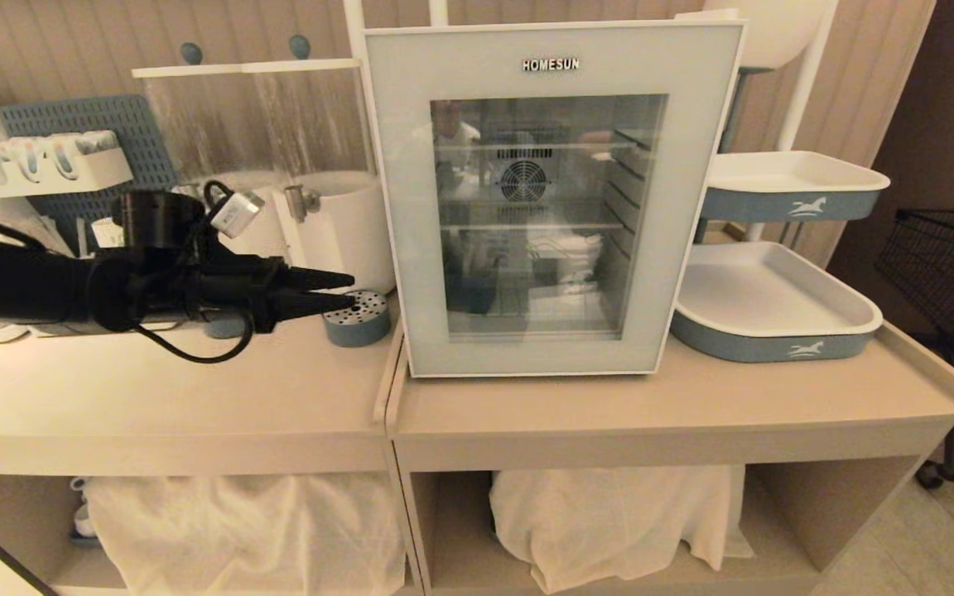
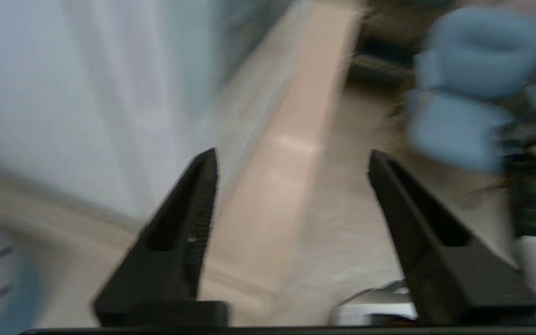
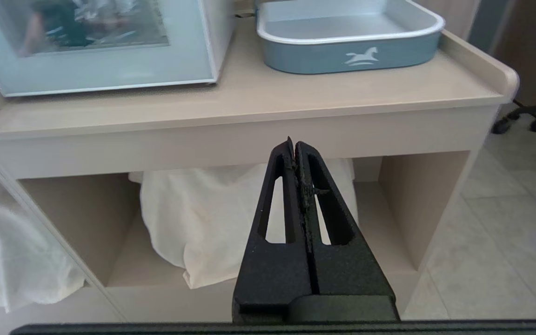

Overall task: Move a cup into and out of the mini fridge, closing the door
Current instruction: Open the freezer door

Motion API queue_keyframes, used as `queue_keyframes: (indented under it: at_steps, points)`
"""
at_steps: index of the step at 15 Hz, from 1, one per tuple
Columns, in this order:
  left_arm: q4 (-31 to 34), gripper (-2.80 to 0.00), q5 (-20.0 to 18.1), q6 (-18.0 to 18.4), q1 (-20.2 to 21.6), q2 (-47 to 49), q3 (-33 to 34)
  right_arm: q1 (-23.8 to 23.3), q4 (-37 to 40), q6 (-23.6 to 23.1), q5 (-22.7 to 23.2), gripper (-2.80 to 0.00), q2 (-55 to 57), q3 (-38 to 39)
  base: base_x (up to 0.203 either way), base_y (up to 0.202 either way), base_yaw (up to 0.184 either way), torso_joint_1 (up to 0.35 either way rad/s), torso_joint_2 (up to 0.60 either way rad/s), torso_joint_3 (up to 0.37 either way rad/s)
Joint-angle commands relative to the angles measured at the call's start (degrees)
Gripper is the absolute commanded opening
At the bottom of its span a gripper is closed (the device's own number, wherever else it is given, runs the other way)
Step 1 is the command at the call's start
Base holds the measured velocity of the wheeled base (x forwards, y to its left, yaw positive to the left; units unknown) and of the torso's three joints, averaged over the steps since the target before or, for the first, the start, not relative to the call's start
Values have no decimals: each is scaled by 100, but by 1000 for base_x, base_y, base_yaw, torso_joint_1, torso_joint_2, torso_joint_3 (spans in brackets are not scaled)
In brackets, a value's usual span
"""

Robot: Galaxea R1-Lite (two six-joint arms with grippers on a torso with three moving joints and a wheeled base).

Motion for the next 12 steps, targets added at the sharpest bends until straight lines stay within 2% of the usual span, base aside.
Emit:
queue_keyframes:
  at_steps: [1,5,12]
  points:
    - [-26,0,530,103,-125,393,-183,1,-17,2,0,-280,8,7,0,0,0,0,0,0]
    - [-76,0,627,120,-143,656,-508,1,-17,11,0,-280,8,7,0,0,0,0,0,0]
    - [-287,0,498,48,-257,672,-637,1,-26,11,0,-280,8,7,0,0,0,0,0,0]
